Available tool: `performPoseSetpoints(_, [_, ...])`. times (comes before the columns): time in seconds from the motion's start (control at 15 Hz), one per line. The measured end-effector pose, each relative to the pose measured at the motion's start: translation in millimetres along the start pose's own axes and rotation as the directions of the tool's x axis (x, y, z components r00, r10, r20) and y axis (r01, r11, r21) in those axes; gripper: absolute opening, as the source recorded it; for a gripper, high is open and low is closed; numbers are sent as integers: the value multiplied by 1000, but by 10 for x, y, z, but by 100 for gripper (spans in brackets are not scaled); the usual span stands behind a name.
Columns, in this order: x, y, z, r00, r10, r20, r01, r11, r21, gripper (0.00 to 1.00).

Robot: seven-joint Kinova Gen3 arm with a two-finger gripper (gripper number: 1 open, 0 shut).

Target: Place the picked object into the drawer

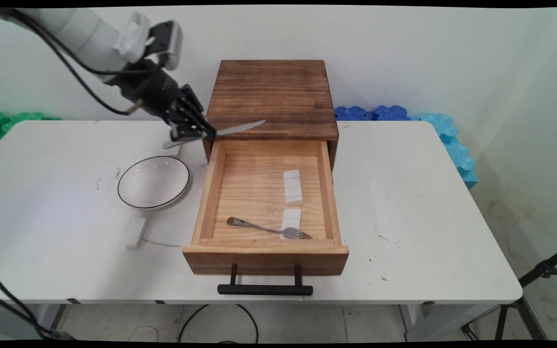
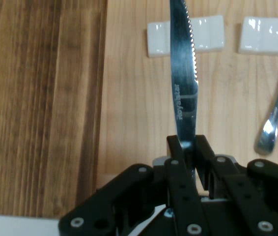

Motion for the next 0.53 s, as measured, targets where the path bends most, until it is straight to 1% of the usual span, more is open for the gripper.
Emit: performPoseSetpoints(0.53, [344, 66, 502, 999, -37, 23, 37, 999, 14, 0])
